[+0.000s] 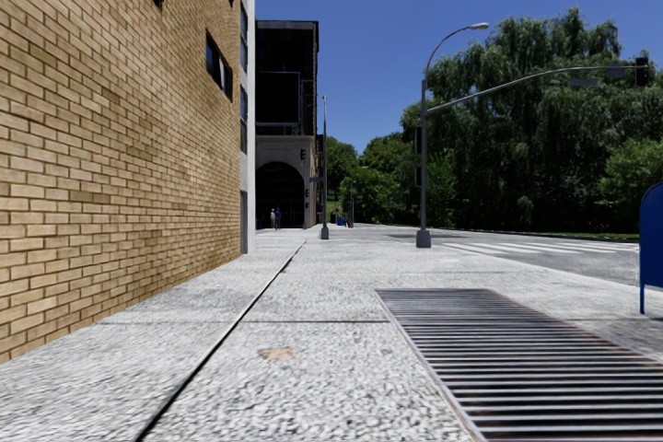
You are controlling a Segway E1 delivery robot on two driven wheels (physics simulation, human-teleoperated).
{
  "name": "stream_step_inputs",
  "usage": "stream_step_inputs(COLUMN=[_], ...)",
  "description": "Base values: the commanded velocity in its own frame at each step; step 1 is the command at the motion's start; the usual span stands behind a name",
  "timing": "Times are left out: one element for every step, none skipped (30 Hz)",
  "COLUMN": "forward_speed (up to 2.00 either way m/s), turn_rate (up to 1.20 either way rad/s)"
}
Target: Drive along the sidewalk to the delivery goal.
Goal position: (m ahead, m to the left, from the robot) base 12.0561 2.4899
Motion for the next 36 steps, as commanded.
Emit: stream_step_inputs(forward_speed=[2.00, 2.00, 2.00, 2.00, 2.00, 2.00, 2.00, 2.00, 2.00, 2.00, 2.00, 2.00, 2.00, 2.00, 2.00, 2.00, 2.00, 2.00, 2.00, 2.00, 2.00, 2.00, 2.00, 2.00, 2.00, 2.00, 2.00, 2.00, 2.00, 2.00, 2.00, 2.00, 2.00, 2.00, 2.00, 2.00], turn_rate=[0.00, 0.00, 0.00, 0.00, 0.00, 0.00, 0.00, 0.00, 0.00, 0.00, 0.00, 0.00, 0.00, 0.00, 0.00, 0.00, 0.00, 0.00, 0.00, 0.00, 0.00, 0.00, 0.00, 0.00, 0.00, 0.00, 0.00, 0.00, 0.00, 0.00, 0.00, 0.00, 0.00, 0.00, 0.00, 0.00])
